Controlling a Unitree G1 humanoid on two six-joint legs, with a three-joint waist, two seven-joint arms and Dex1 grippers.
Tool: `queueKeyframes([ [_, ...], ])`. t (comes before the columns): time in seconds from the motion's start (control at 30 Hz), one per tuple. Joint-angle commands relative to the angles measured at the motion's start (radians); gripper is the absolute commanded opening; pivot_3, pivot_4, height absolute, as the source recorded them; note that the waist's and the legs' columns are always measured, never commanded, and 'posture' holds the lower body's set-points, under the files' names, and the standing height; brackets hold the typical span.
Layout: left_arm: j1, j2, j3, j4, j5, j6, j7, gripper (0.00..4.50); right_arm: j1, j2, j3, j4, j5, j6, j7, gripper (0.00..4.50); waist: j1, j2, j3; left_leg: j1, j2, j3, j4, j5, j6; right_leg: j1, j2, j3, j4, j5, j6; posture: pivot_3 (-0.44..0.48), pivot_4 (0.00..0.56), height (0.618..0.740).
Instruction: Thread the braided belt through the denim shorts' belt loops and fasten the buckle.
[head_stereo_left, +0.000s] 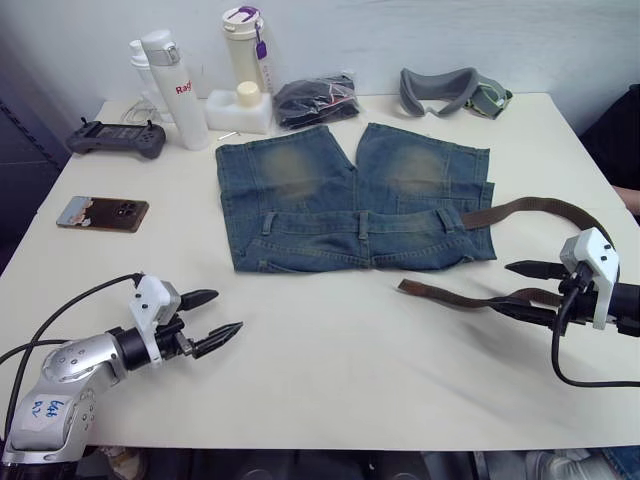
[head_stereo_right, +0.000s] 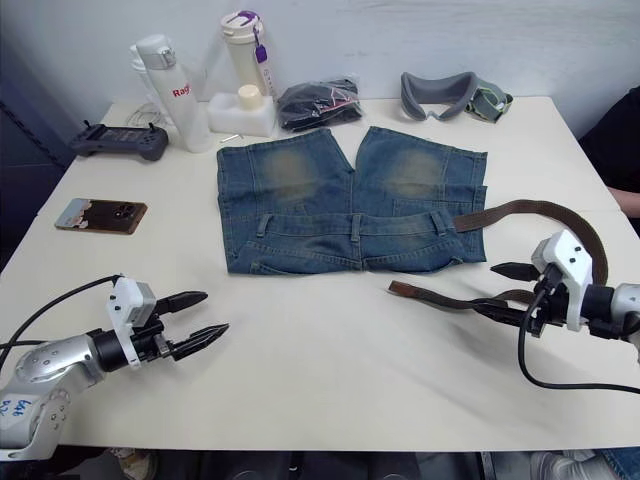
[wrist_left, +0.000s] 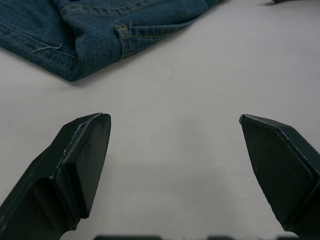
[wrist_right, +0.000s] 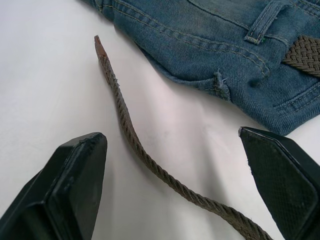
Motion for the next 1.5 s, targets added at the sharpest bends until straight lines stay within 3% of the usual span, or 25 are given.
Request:
queueKeyframes([
  [0.03,-0.007,0.012,0.015,-0.006,0.002,-0.006,-0.005,4.50,-0.012,-0.002,-0.016,0.011,-0.002,-0.033,0.007,4.47,0.000,0.000,0.000,0.000,0.000,0.000,0.000,0.000,0.000,0.000,0.000,0.000,0.000,0.000,0.000,0.000,0.150,0.740],
  [0.53,-0.013,-0.012,0.034,-0.031,-0.048,0.030,0.006,4.50,-0.025,0.026,-0.014,-0.027,0.024,-0.015,-0.020,4.47,-0.001,0.000,0.000,-0.001,0.001,0.006,0.001,0.000,0.000,-0.005,0.001,0.006,0.003,0.001,0.001,0.000,0.150,0.740],
  [0.8,-0.085,0.048,0.032,-0.101,-0.199,0.137,-0.093,4.50,-0.063,0.000,0.006,-0.110,0.060,0.061,0.001,4.47,-0.001,0.000,0.000,-0.001,0.006,0.008,0.003,0.000,0.000,-0.005,0.002,0.008,0.003,0.002,0.001,0.000,0.150,0.740],
  [1.0,-0.225,0.110,-0.092,-0.119,-0.184,0.193,-0.148,4.50,-0.119,-0.025,0.186,-0.234,-0.030,0.123,-0.034,4.47,-0.003,0.000,0.000,-0.001,0.007,0.009,0.005,0.000,0.000,-0.005,0.005,0.009,0.003,0.004,0.000,0.000,0.150,0.740],
  [1.17,-0.333,0.062,-0.181,0.010,-0.120,0.156,-0.154,4.50,-0.190,0.027,0.350,-0.207,-0.163,0.114,-0.115,4.47,-0.004,0.000,0.000,-0.002,0.006,0.010,0.006,0.000,0.000,-0.007,0.006,0.011,0.003,0.005,0.000,0.000,0.150,0.740],
  [1.27,-0.396,0.007,-0.201,0.053,-0.122,0.148,-0.146,4.50,-0.209,0.055,0.402,-0.185,-0.211,0.114,-0.146,3.65,-0.003,0.000,0.000,-0.003,0.007,0.010,0.006,0.000,-0.001,-0.007,0.008,0.012,0.003,0.005,-0.001,0.000,0.150,0.740],
  [1.5,-0.503,-0.136,-0.187,0.105,-0.221,0.201,-0.147,4.50,-0.253,0.065,0.363,-0.190,-0.176,0.121,-0.121,0.30,-0.001,0.000,0.000,-0.007,0.006,0.010,0.009,0.002,-0.005,-0.010,0.008,0.012,0.004,0.006,0.000,0.000,0.150,0.740],
])
